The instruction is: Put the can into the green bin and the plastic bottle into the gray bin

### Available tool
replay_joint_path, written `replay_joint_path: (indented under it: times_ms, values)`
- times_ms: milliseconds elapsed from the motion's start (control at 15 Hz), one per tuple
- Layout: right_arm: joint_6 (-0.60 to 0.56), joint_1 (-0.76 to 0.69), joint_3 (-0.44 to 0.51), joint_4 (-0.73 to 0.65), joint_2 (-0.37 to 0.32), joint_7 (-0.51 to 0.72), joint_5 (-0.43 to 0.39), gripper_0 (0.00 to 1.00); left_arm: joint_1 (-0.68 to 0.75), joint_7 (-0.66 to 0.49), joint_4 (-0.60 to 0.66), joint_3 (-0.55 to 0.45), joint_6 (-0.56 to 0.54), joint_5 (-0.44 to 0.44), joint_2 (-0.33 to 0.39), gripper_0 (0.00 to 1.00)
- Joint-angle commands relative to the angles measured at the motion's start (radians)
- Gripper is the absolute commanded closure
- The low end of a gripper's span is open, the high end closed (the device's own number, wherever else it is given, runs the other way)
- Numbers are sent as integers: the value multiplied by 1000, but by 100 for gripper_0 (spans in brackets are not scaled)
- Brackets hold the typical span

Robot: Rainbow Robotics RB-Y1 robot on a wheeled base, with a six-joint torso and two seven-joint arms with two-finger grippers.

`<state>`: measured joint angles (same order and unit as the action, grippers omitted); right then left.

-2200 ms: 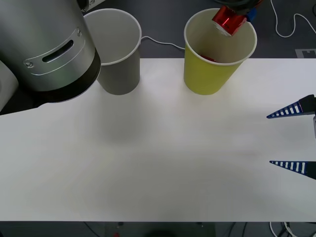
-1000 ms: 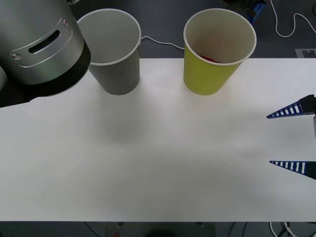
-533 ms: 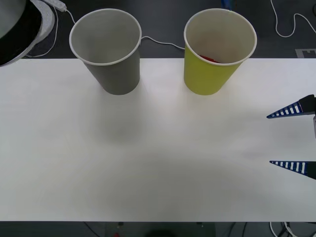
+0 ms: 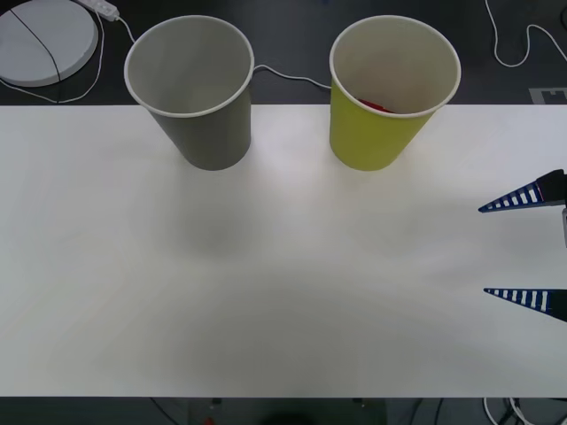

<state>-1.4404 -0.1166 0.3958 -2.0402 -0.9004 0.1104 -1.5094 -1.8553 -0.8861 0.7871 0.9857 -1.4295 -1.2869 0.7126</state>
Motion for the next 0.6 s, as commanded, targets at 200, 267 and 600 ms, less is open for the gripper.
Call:
replay_joint_path:
  times_ms: [200, 267, 600]
  values:
    - [0, 0, 0, 0, 0, 0, 0, 0, 205, 21, 403, -150, -32, -88, 248, 0]
    - [0, 0, 0, 0, 0, 0, 0, 0, 245, 21, 463, -179, -37, -88, 286, 0]
    - [0, 0, 0, 0, 0, 0, 0, 0, 553, 148, 682, -432, -88, -91, 446, 0]
